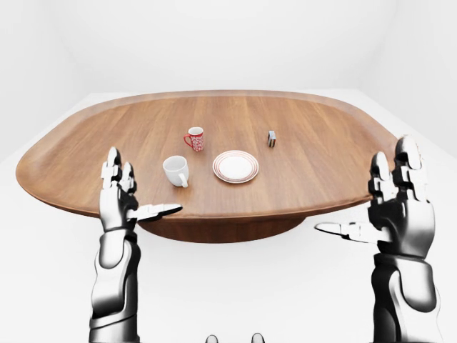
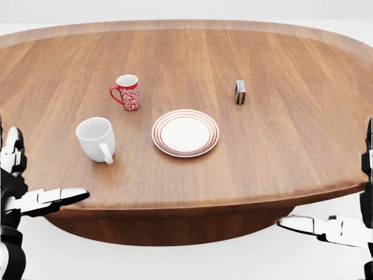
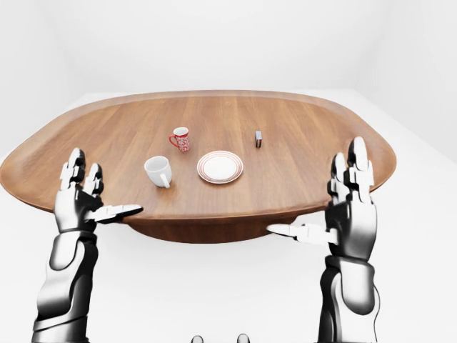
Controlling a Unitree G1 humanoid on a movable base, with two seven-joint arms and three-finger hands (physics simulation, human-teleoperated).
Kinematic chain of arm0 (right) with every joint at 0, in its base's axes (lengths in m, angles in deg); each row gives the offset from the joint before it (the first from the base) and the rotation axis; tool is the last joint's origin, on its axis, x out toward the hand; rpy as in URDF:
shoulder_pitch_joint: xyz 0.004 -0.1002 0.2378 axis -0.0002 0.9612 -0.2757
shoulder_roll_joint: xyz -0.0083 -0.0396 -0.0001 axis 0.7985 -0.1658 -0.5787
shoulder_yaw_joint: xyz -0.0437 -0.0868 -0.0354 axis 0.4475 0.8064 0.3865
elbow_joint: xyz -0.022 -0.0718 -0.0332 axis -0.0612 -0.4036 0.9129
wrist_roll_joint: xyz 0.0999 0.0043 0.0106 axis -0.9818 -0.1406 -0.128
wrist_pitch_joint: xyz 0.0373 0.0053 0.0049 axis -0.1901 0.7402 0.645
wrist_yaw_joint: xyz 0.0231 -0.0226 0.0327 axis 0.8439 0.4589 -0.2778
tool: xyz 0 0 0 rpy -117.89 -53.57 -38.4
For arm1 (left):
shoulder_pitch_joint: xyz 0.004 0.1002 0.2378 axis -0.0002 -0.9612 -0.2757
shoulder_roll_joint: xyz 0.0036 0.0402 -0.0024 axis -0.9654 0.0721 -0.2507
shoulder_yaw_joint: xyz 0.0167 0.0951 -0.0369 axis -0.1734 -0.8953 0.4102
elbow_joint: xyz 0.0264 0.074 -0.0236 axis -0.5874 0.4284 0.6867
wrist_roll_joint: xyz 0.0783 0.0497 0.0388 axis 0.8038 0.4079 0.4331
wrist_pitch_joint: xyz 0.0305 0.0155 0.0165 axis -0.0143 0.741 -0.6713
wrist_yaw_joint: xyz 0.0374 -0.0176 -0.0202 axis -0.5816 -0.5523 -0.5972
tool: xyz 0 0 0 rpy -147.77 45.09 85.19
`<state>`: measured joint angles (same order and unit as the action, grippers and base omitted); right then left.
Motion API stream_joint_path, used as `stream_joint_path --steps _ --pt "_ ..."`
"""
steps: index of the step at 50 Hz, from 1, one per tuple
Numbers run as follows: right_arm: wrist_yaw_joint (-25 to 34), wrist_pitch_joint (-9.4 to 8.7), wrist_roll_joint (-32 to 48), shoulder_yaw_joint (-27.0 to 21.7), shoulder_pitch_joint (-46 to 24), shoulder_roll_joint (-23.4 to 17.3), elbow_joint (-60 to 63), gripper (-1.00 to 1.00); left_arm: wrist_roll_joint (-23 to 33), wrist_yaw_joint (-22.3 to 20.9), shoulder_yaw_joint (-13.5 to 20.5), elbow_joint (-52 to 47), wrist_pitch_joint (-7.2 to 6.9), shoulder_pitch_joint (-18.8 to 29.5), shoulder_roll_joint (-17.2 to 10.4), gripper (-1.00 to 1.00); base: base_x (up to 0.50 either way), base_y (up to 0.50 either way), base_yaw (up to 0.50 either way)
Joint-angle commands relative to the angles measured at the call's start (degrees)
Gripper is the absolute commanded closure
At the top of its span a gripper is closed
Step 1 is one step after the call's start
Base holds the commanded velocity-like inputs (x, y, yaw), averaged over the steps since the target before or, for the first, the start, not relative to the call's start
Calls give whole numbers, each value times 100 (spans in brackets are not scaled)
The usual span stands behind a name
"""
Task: Put the white mug on the plate.
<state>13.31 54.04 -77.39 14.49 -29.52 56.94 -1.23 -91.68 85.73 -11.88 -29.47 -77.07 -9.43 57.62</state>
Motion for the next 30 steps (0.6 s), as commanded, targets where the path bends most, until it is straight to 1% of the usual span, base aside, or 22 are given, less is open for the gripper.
stream_joint_path --steps 1,3,4,5,6,7,9,10,11,14,16,18,21,25,30 --pt "388 0 -785 -1747 266 125 2311 -100 -1088 465 1205 -1376 0 157 -551 -100 0 0 0" --pt "425 0 -1020 -2059 330 128 2412 -100 -1385 567 1525 -1464 0 296 -792 -100 0 0 0" --pt "408 0 -1047 -2066 343 115 2418 -100 -1420 593 1521 -1459 0 292 -822 -100 0 0 0" --pt "346 0 -1180 -2181 404 42 2419 -100 -1704 685 1750 -1330 0 480 -1017 -100 0 0 0" --pt "245 0 -1239 -2221 467 -6 2419 -100 -1896 760 1874 -1294 0 536 -1139 -100 0 0 0" --pt "164 0 -1192 -2111 604 -103 2419 -100 -1907 886 2007 -1269 0 571 -1297 -100 0 0 0" --pt "-226 0 -1629 -2126 745 -376 2419 -100 -2230 1120 2191 -1333 0 623 -1433 -100 0 0 0" --pt "-366 0 -1757 -2122 852 -519 2419 -100 -2366 1220 2252 -1377 0 616 -1502 -100 0 0 0" --pt "-436 0 -1883 -2160 958 -576 2419 -100 -2472 1353 2330 -1417 0 614 -1562 -100 0 0 0" --pt "-748 0 -2253 -2229 1172 -858 2419 -100 -2674 1532 2368 -1428 0 577 -1661 -100 0 0 0" --pt "-974 0 -2635 -2410 1378 -1070 2419 -100 -2694 1616 2363 -1385 0 571 -1709 -100 0 0 0" --pt "-1031 0 -2760 -2520 1447 -1097 2419 -100 -2762 1676 2371 -1359 0 574 -1733 -100 0 0 0" --pt "-845 0 -2637 -2548 1533 -839 2419 -100 -2760 1713 2334 -1370 0 545 -1743 -100 0 0 0" --pt "-696 0 -2426 -2520 1360 -692 2420 -100 -2749 1713 2305 -1356 0 551 -1756 -100 0 0 0" --pt "-570 0 -2333 -2592 1285 -599 2420 -100 -2725 1724 2296 -1360 0 549 -1756 -100 0 0 0"
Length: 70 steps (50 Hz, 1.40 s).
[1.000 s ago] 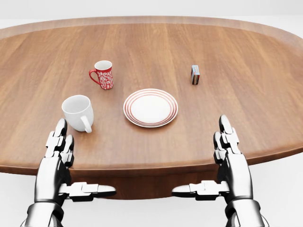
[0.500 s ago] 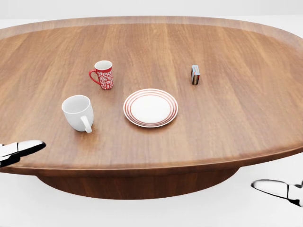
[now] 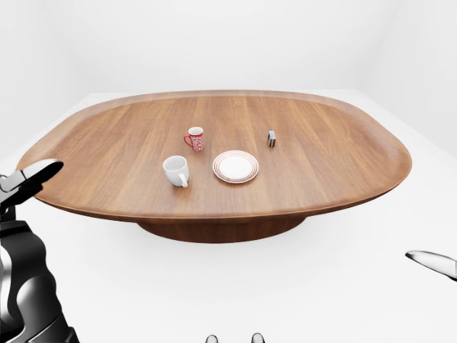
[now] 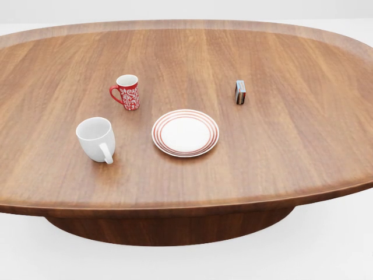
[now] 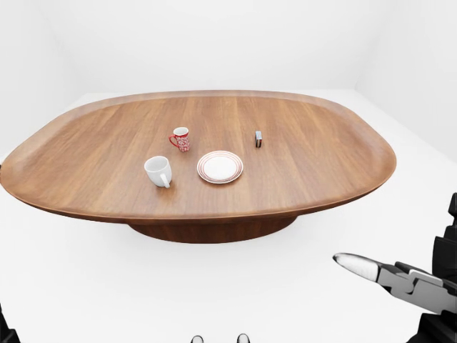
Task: Put the white mug on the plate.
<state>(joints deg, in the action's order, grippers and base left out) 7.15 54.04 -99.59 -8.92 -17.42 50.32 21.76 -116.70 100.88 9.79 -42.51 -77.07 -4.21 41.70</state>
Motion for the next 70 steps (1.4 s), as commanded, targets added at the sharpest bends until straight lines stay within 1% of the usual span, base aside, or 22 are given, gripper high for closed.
stream_joint_path --steps 1,14,23,36,46,59,60,62,70 --pt "47 0 -115 -260 71 60 120 -100 -229 209 134 -64 0 28 -163 -100 0 0 0" --pt "72 0 -58 -239 101 76 120 -100 -197 186 132 -16 0 41 -163 -100 15 0 0" --pt "120 0 27 -163 85 99 120 -100 -86 126 55 113 0 55 -129 -100 28 0 0" --pt "297 0 150 -215 14 249 120 -100 -131 157 87 2 0 43 -139 -100 28 0 0" --pt "192 0 60 -182 107 149 120 -100 -176 188 125 -71 0 35 -158 -100 28 0 0" --pt "252 0 84 -204 90 196 120 -100 -222 203 165 -120 0 30 -176 -100 28 0 0" --pt "77 0 -74 -235 75 -7 120 -100 -225 202 167 -120 0 29 -176 -100 28 0 0" --pt "-140 0 -230 -189 159 -206 120 -100 -222 201 167 -108 0 30 -177 -100 28 0 0" --pt "-244 0 -286 -128 262 -289 120 -100 -236 184 185 -101 0 22 -186 -100 28 0 0"
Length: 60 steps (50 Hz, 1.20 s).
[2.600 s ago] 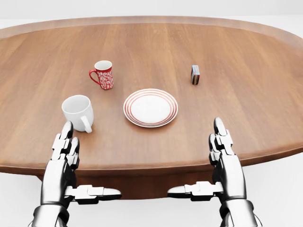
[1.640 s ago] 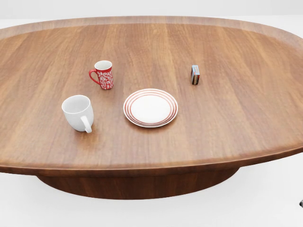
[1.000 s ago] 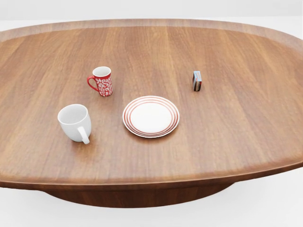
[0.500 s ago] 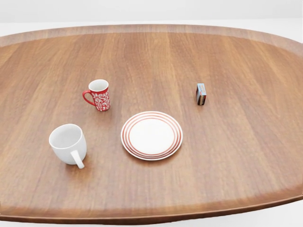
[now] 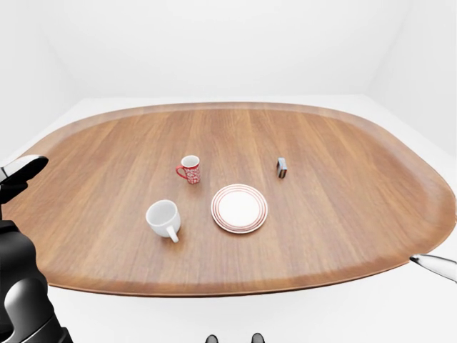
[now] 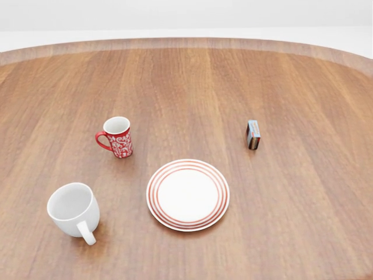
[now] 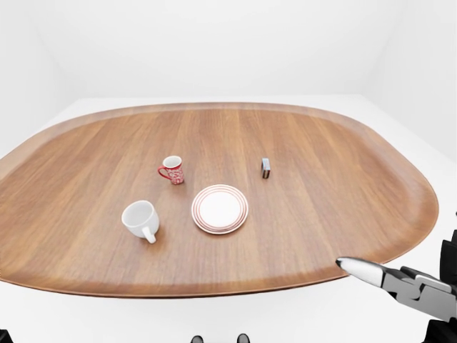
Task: Put the white mug on the plate.
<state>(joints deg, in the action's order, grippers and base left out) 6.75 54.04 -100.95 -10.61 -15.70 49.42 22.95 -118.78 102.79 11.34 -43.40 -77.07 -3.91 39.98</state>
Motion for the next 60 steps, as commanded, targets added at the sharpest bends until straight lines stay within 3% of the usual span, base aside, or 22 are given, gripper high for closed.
stream_joint_path --steps 1,41,60 --pt "-221 0 -159 47 92 -215 0 -100 -30 -5 33 -14 0 -10 -15 -100 28 0 0" --pt "-174 0 52 130 94 -190 0 -100 -68 24 33 -68 0 -12 -9 -100 22 0 0" --pt "-119 0 102 157 102 -191 0 -100 -4 -38 -18 73 0 7 -2 -100 0 46 0"
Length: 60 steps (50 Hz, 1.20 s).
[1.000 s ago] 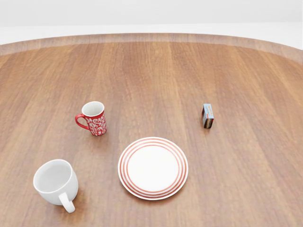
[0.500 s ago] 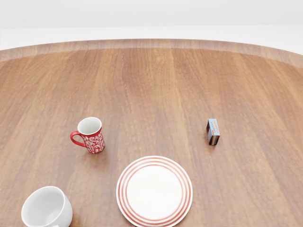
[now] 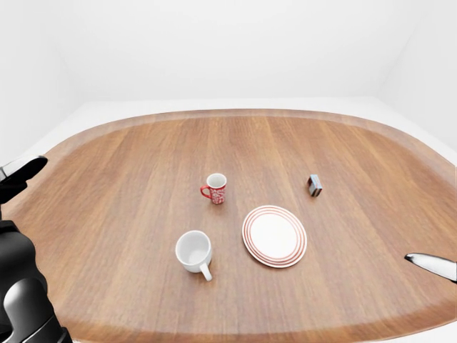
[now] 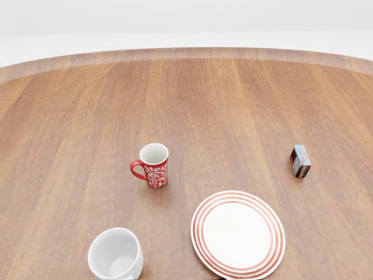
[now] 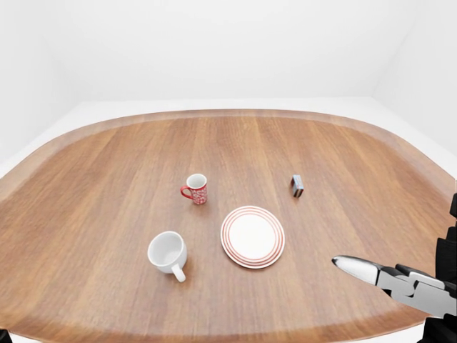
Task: Put the white mug on the plate.
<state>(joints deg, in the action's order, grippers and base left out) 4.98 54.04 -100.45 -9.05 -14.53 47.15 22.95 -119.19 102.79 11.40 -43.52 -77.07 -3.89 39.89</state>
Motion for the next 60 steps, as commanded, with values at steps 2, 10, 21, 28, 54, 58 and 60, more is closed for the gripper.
stream_joint_path --steps 2,10,21,28,54,58,60 --pt "117 0 92 -7 -35 89 1 -100 37 -41 -25 81 0 2 9 -100 0 49 0" --pt "142 0 182 51 -9 129 1 -100 17 -14 -15 -12 0 -6 12 -100 0 48 0" --pt "294 0 512 319 -218 164 2 -100 66 -56 -48 78 0 1 29 -100 0 33 0" --pt "1033 0 1891 830 -1223 417 2 -100 86 -43 -67 25 0 1 44 -100 0 0 0" --pt "2747 0 5564 4149 -4507 147 -3820 -100 99 -53 -47 -33 0 -10 64 -100 0 0 0" --pt "3240 0 6147 4267 -4702 252 -4374 -100 156 -70 -94 29 0 -1 79 -100 0 0 0" --pt "3471 0 6524 4383 -4846 252 -4759 -100 159 -66 -96 18 0 2 77 -100 0 0 0"
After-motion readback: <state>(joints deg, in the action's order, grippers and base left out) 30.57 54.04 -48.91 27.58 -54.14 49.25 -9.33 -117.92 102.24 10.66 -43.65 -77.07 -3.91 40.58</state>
